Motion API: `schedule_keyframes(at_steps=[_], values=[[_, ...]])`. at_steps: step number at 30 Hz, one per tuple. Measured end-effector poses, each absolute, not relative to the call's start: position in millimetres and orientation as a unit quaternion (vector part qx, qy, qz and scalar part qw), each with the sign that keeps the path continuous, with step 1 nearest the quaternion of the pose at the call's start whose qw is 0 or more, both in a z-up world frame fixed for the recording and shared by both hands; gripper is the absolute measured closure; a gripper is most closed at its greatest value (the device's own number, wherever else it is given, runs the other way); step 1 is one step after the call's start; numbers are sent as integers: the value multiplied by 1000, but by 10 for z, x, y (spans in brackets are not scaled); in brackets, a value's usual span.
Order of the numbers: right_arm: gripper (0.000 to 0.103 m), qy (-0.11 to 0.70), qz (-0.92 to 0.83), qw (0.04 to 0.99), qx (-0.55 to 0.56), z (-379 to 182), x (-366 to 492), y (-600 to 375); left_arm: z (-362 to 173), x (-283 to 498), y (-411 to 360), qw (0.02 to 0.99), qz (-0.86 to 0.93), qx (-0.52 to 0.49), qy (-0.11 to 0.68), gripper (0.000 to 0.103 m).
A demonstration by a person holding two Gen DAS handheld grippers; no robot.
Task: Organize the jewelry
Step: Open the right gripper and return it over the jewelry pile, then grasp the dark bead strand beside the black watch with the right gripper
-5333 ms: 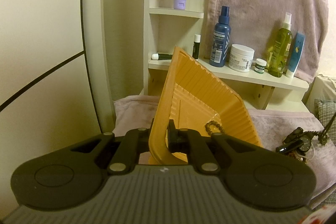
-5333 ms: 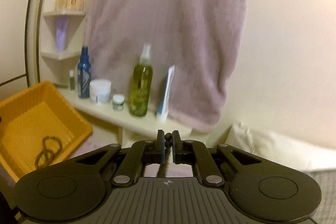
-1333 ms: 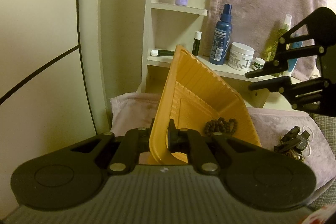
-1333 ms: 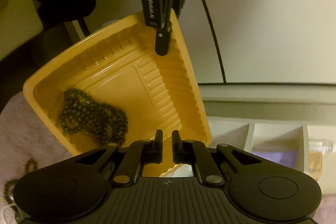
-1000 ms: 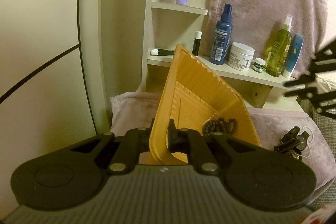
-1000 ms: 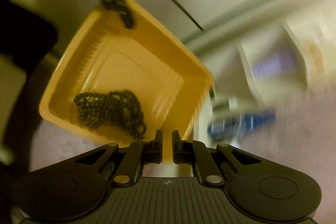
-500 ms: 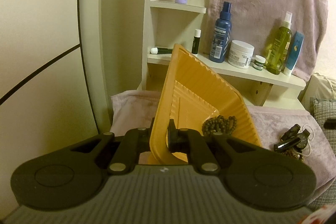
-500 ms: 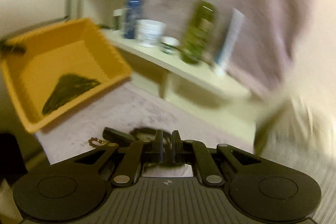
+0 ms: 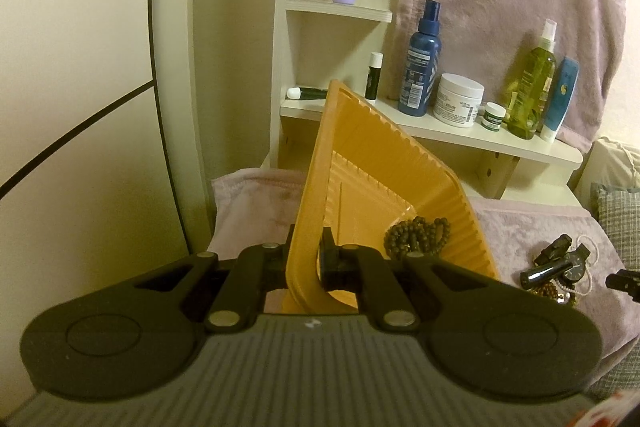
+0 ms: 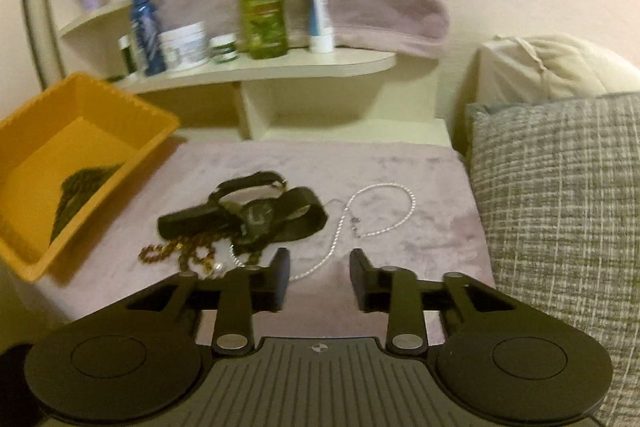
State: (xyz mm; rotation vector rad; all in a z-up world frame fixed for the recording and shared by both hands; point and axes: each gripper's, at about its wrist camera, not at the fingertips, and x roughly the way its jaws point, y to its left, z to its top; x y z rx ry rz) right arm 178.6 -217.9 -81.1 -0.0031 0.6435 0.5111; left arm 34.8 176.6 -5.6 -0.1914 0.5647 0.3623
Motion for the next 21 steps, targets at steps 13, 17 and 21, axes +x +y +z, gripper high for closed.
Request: schedule_keyframes(at_steps=[13, 17, 21], values=[[69, 319, 271, 907, 48, -784, 2046, -1943, -62, 353, 1774, 938, 180, -96, 280, 96], [68, 301, 296, 906, 17, -725, 1993, -1777, -60, 354, 1773, 938, 180, -96, 281, 96], [57, 285, 346, 892, -65, -747, 1904, -1530, -60, 358, 1781, 937, 180, -98, 281, 96]])
